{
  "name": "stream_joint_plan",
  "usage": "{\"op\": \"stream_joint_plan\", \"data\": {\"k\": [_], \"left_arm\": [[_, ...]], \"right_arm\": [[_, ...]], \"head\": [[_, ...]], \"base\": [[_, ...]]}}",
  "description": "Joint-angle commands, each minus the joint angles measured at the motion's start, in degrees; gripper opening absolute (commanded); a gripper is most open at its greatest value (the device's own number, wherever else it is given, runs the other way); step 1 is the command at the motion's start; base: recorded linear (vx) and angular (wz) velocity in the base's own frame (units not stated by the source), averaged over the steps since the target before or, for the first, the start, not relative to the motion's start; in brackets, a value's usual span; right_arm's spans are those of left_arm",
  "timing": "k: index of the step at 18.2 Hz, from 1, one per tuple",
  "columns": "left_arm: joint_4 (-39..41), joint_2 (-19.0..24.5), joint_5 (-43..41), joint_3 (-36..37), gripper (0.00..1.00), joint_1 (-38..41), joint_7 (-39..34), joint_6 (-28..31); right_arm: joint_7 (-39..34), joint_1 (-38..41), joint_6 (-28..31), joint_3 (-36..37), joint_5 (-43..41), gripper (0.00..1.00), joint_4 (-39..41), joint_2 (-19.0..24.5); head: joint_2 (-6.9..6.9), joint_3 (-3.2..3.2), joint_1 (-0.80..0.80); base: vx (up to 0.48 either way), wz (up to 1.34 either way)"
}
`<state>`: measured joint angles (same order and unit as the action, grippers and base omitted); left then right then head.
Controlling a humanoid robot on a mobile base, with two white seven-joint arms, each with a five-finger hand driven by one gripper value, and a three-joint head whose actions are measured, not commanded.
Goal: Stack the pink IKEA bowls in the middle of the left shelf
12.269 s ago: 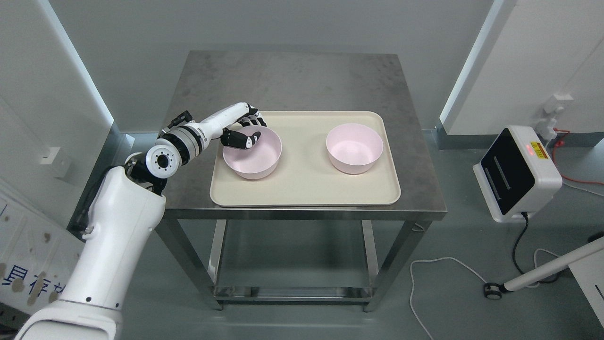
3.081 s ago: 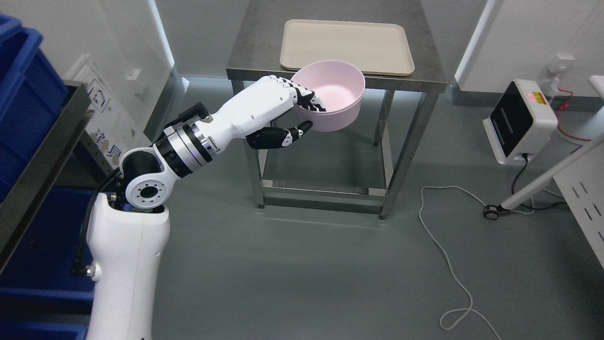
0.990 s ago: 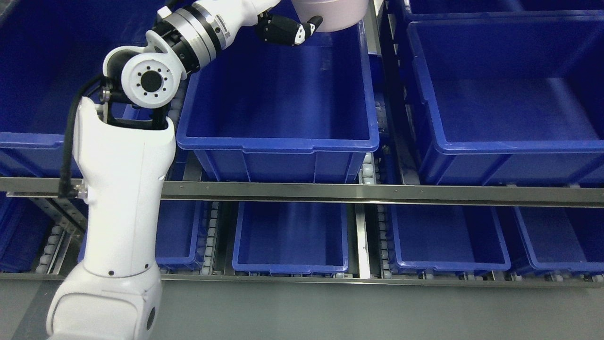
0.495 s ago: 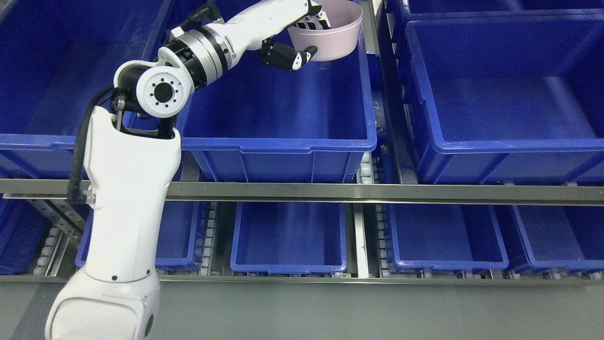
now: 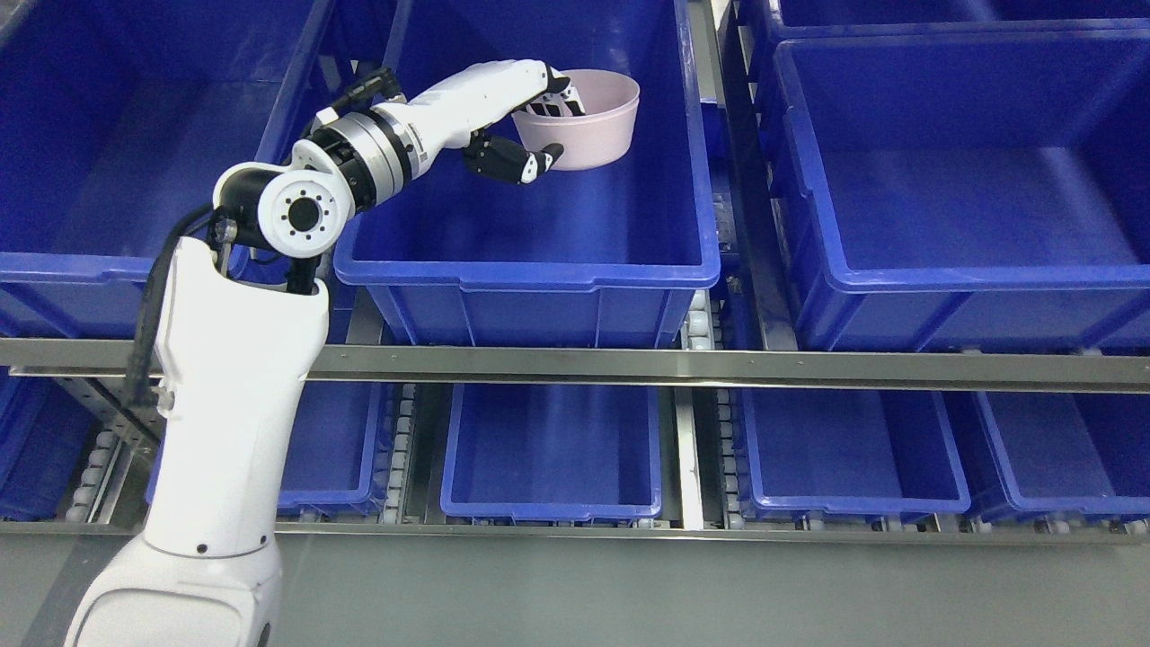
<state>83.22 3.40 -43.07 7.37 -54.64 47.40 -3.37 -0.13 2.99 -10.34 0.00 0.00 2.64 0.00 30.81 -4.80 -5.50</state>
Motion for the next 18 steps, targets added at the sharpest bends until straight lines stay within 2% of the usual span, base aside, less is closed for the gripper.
{"op": "stream_joint_plan", "data": {"k": [1,6,8,9,10,12,13,14,16,17,18], "left_arm": [[-2.0,1.4,0.0,-0.6,0.26,2.6,-1.9,0.0],[-2.4,-0.5,0.4,-2.2,0.36,2.6,-5.6,0.4],[-2.4,-1.8,0.4,-3.1,0.45,2.7,-6.2,0.5],[-2.7,-2.4,0.3,-3.2,0.55,2.8,-6.9,0.6],[-3.1,-2.4,0.4,-3.5,0.72,2.8,-8.0,0.6],[-3.9,-2.4,1.0,-3.9,0.93,2.7,-12.2,0.6],[-4.2,-2.4,2.8,-3.9,0.99,2.7,-17.0,0.6],[-4.2,-2.4,7.8,-3.9,1.00,2.7,-22.0,0.6],[-4.9,-2.4,30.2,-3.9,1.00,2.6,-38.9,2.6],[-4.6,-2.4,37.4,-4.0,1.00,2.7,-48.3,5.6],[-4.6,-2.4,39.7,-4.0,1.00,3.0,-56.6,7.0]], "right_arm": [[0.0,0.0,-0.3,0.5,0.4,1.00,0.0,-1.0],[0.0,0.0,-0.3,0.5,0.4,1.00,0.0,-1.0],[0.0,0.0,-0.3,0.5,0.4,1.00,0.0,-1.0],[0.0,0.0,-0.3,0.5,0.4,1.00,0.0,-1.0],[0.0,0.0,-0.3,0.5,0.4,1.00,0.0,-1.0],[0.0,0.0,-0.3,0.5,0.4,1.00,0.0,-1.0],[0.0,0.0,-0.3,0.5,0.4,1.00,0.0,-1.0],[0.0,0.0,-0.3,0.5,0.4,1.00,0.0,-1.0],[0.0,0.0,-0.3,0.5,0.4,1.00,0.0,-1.0],[0.0,0.0,-0.3,0.5,0.4,1.00,0.0,-1.0],[0.0,0.0,-0.3,0.5,0.4,1.00,0.0,-1.0]], "head": [[0.00,0.00,0.00],[0.00,0.00,0.00],[0.00,0.00,0.00],[0.00,0.00,0.00],[0.00,0.00,0.00],[0.00,0.00,0.00],[0.00,0.00,0.00],[0.00,0.00,0.00],[0.00,0.00,0.00],[0.00,0.00,0.00],[0.00,0.00,0.00]], "base": [[0.000,0.00],[0.000,0.00],[0.000,0.00],[0.000,0.00],[0.000,0.00],[0.000,0.00],[0.000,0.00],[0.000,0.00],[-0.002,0.01],[0.000,0.00],[0.000,0.00]]}}
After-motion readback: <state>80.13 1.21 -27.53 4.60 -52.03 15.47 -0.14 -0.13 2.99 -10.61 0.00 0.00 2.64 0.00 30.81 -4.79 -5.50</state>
